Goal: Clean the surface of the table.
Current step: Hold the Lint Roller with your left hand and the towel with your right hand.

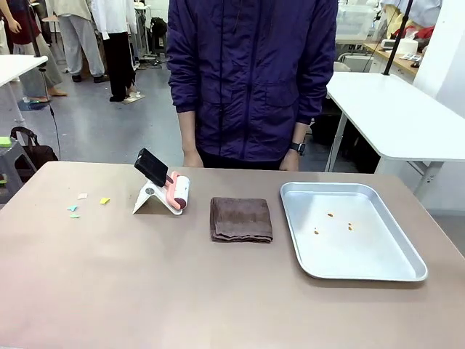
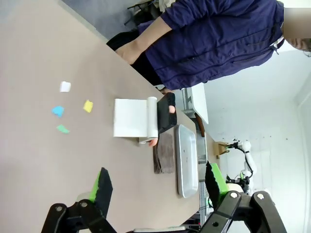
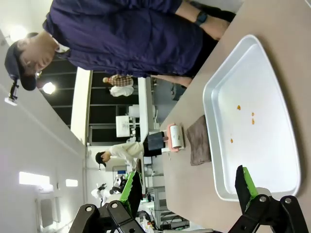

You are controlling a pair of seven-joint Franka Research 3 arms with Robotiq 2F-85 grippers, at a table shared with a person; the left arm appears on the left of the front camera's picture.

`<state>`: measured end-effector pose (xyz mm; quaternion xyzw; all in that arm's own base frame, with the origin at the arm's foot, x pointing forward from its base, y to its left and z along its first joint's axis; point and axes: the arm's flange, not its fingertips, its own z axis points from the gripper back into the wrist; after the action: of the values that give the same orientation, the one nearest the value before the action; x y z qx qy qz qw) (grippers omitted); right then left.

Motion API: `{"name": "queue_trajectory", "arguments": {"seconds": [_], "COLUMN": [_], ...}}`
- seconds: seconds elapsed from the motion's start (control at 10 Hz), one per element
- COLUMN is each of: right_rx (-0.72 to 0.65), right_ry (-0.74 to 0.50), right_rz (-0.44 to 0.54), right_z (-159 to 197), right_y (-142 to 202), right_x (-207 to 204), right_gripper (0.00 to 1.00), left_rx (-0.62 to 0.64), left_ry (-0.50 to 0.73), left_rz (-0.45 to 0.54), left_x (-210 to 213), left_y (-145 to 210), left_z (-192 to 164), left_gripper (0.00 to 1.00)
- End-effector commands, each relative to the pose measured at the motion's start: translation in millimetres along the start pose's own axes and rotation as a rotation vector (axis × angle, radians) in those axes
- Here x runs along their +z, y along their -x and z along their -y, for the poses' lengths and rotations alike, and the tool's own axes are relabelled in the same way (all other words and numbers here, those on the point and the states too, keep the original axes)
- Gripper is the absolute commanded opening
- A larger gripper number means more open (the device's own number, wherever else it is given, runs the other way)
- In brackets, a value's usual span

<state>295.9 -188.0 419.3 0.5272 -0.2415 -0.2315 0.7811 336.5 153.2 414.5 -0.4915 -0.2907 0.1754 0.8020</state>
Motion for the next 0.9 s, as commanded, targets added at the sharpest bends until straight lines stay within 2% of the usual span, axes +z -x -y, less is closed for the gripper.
{"name": "queue_trajectory", "arguments": {"seconds": [0.0, 0.1, 0.5, 0.6, 0.8], "right_rx": [0.044, 0.000, 0.000, 0.006, 0.068], "right_ry": [0.016, 0.000, 0.000, 0.025, 0.128], "right_rz": [0.038, 0.000, 0.000, -0.013, -0.002], "right_z": [22.4, 0.0, 0.0, 4.2, -12.7], "right_y": [102.3, 0.0, 0.0, 1.2, 4.3], "right_x": [-28.2, 0.0, 0.0, -1.4, -16.6], "right_gripper": [1.00, 1.00, 1.00, 1.00, 1.00], "left_rx": [-0.042, 0.000, 0.000, 0.000, 0.004], "left_ry": [-0.033, 0.000, 0.000, 0.000, -0.051], "left_rz": [0.044, 0.000, 0.000, 0.000, -0.011], "left_x": [-16.4, 0.0, 0.0, 0.0, -3.2], "left_y": [98.3, 0.0, 0.0, 0.0, -3.1], "left_z": [14.7, 0.0, 0.0, 0.0, 12.8], "left_gripper": [1.00, 1.00, 1.00, 1.00, 1.00]}}
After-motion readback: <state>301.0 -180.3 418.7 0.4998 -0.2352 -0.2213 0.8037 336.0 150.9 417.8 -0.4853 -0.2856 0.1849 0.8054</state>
